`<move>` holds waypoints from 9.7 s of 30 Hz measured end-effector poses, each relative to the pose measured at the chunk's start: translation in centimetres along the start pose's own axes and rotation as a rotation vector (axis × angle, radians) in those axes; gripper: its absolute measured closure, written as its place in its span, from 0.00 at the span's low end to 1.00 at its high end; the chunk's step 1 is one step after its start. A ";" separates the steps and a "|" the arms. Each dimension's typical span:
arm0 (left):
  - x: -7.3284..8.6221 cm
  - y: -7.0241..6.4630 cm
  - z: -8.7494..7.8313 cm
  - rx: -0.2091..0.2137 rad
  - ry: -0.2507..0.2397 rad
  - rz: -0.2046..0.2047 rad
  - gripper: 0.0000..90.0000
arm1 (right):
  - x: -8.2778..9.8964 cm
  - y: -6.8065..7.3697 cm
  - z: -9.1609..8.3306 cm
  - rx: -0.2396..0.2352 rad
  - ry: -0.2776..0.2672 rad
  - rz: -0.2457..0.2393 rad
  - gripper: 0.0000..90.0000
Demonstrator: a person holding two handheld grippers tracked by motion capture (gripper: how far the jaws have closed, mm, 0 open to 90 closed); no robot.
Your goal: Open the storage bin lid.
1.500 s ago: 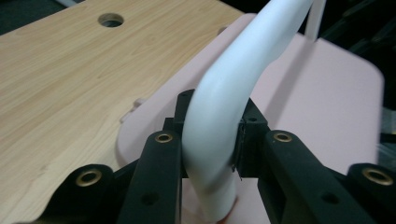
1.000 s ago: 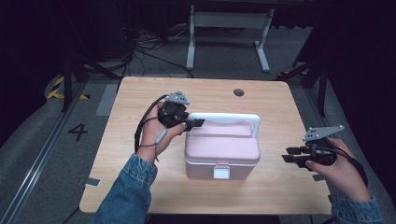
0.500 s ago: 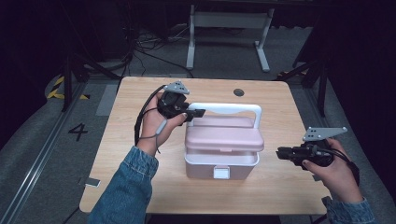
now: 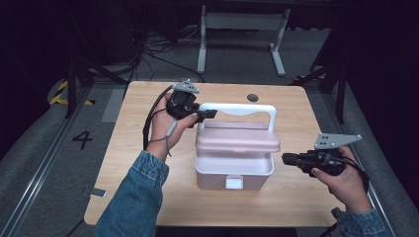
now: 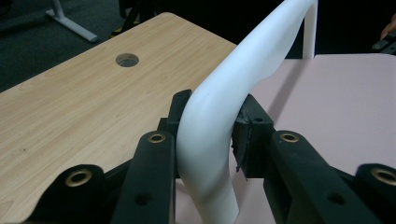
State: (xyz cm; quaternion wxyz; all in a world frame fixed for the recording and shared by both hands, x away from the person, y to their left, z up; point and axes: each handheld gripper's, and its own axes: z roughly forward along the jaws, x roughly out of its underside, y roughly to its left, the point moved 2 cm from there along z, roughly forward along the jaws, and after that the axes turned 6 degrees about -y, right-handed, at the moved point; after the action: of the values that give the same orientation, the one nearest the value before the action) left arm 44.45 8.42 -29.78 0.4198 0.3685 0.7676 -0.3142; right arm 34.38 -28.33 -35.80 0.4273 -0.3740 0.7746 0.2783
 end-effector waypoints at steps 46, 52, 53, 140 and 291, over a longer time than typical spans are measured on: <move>2.0 -0.2 -4.8 -0.177 -0.003 0.020 0.32 | -2.9 0.0 2.6 -0.019 -0.227 -0.008 1.00; 3.8 -0.2 -6.3 -0.185 0.010 0.031 0.32 | -3.1 -0.1 2.6 -0.013 -0.233 -0.008 1.00; 4.2 -0.2 -6.5 -0.181 0.015 0.031 0.32 | -3.1 -0.1 2.6 -0.006 -0.236 -0.007 1.00; -0.2 -1.0 -1.0 -0.098 -0.114 0.176 0.68 | -1.7 -0.9 -2.5 0.092 -0.303 0.132 0.84; 0.7 1.2 -2.3 -0.148 0.019 0.093 0.51 | 0.0 -4.8 -0.3 0.088 -0.132 0.146 0.62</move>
State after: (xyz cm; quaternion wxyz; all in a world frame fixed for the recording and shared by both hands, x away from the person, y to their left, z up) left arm 44.26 11.06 -29.57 0.4527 0.3749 0.7747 -0.2331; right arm 38.16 -31.30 -36.19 0.4721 -0.2783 0.7813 0.2987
